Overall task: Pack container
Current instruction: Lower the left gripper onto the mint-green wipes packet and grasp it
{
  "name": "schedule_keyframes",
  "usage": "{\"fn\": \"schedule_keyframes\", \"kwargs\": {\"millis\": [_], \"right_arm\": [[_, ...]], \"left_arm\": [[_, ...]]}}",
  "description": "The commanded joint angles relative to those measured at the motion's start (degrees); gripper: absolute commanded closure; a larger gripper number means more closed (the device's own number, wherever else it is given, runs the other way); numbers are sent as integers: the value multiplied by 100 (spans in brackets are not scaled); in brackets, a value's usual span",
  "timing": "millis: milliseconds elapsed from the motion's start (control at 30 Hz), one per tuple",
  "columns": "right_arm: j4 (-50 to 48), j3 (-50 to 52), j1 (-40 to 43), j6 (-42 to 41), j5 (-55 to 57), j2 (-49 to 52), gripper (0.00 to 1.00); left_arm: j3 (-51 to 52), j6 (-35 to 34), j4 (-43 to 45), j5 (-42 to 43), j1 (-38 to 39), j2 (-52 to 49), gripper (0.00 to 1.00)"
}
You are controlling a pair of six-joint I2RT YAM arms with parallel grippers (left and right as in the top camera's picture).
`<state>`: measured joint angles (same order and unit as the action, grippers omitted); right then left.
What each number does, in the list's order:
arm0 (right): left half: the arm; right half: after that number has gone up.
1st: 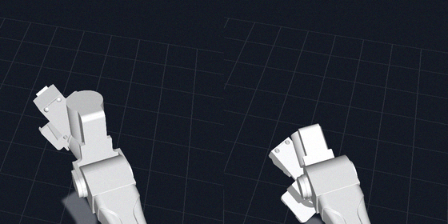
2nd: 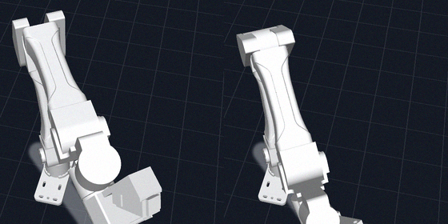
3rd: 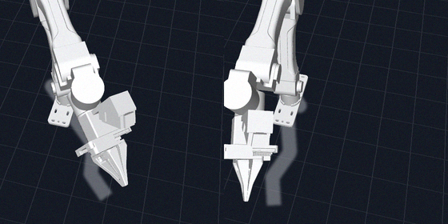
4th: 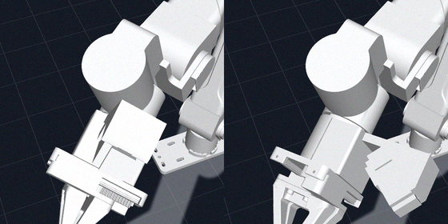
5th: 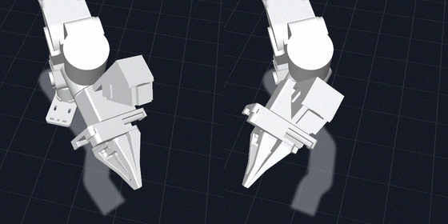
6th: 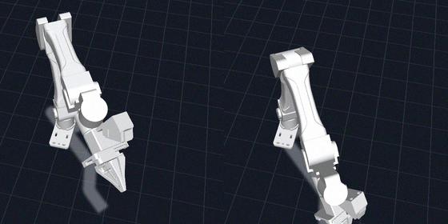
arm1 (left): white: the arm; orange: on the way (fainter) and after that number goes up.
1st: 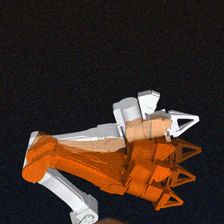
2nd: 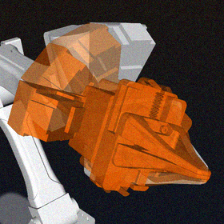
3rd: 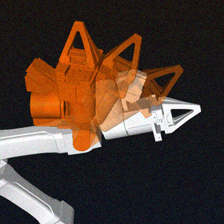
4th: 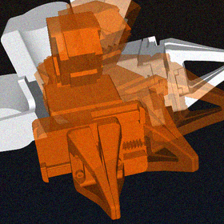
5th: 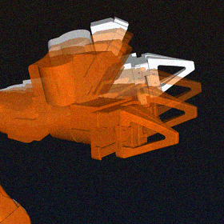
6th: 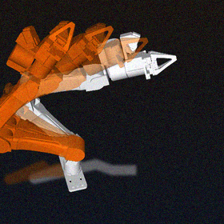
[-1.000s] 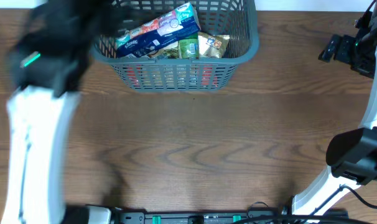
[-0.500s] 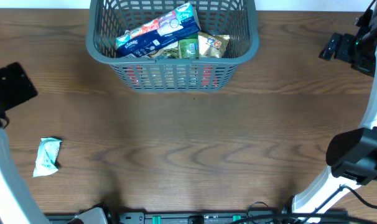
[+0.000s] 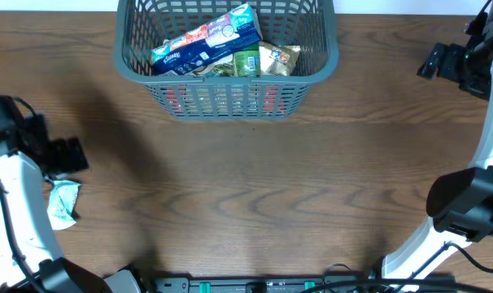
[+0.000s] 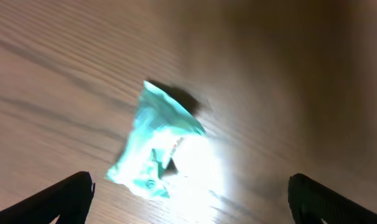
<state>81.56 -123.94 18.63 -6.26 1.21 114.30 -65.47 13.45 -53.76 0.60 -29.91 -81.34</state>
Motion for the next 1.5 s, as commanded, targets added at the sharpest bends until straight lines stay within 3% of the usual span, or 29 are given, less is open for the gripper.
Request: {"fn": "schedule_keyframes", "kwargs": {"millis": [0,233,367,467,800,1033,1467], "right_arm": [[0,33,42,79,-15,-17,1],[0,33,42,79,-15,-17,1],[2,33,42,79,-15,-17,1],[7,33,42,81,-15,-17,1],[-109,33,42,79,-15,-17,1],[-177,33,42,79,-15,-17,1],[-79,33,42,79,-15,-17,1]], "left_arm": [[76,494,48,216,4,22,2],[118,564,-149,173,-2,15,2],[140,1655,26,431,-17,22,2],[142,2039,72,688,-162,9,2],[151,2116,118,949,-1073,-151,2],[227,2555,111,942,-1102,-306,2],[1475,2529,1443,824,-1130,-789,2]]}}
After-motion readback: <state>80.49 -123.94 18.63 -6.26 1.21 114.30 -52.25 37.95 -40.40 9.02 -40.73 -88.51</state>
